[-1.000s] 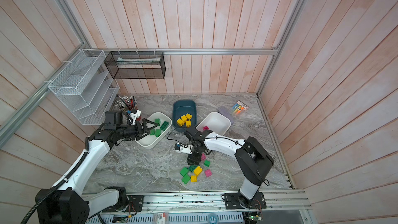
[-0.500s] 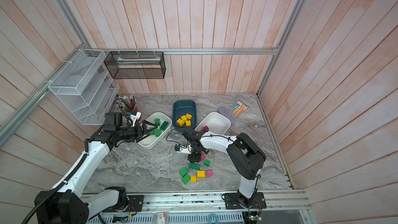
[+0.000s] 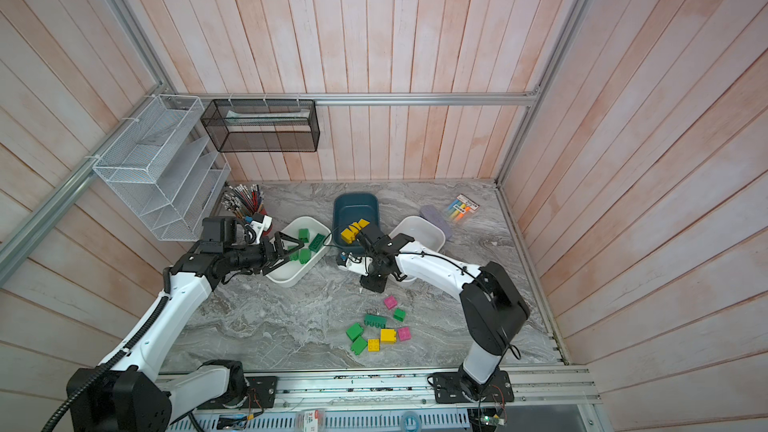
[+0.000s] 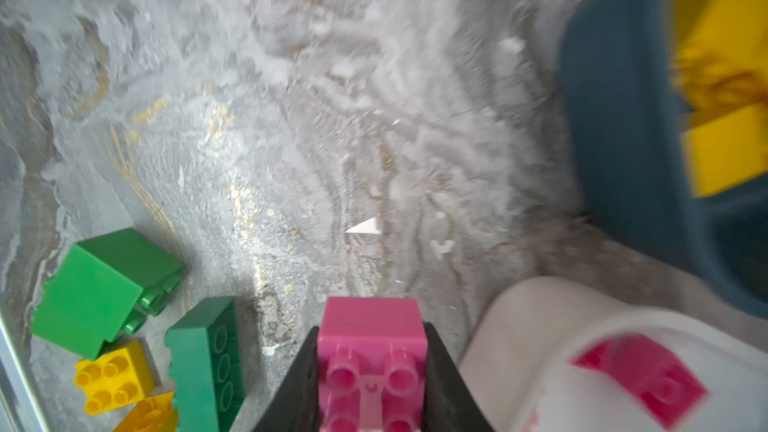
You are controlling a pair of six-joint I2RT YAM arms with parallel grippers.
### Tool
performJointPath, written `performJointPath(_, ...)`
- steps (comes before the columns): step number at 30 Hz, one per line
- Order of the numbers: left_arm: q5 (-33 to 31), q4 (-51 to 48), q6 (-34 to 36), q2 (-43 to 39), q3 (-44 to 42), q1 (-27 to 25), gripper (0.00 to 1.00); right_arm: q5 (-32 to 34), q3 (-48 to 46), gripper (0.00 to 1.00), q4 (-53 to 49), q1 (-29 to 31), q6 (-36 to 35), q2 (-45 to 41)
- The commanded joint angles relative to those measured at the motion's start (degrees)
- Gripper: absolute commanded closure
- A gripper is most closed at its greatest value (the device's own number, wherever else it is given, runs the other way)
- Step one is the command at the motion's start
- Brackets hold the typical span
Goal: Sort the legos into containers by color
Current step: 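Return the right gripper to the pile and grasp a magenta brick, then carry the magenta brick into the larger white bin and release it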
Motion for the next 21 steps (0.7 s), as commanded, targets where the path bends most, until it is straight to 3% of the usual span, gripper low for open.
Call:
performJointPath(1, 0.67, 0.43, 0.42, 0.17, -0.46, 0.34, 0.0, 2.21, 2.82, 0.7, -3.0, -3.53, 2.05, -2.71)
performJointPath(6, 0.73, 1.16, -0.02, 0.54, 0.06, 0.34, 0.0, 5.29, 3.21, 0.7, -4.82, -11.51, -0.49, -1.29)
performJointPath(13, 0.34, 0.95, -0.27, 0.1, -0.35, 0.35, 0.0, 4.28, 1.95, 0.7, 0.44, -20.38, -1.23, 3.14)
performJointPath(21, 0.09, 0.4, 0.06, 0.54, 0.16, 0.35, 0.0, 1.95, 2.68, 0.67, 4.76, -23.74, -0.96, 11.47)
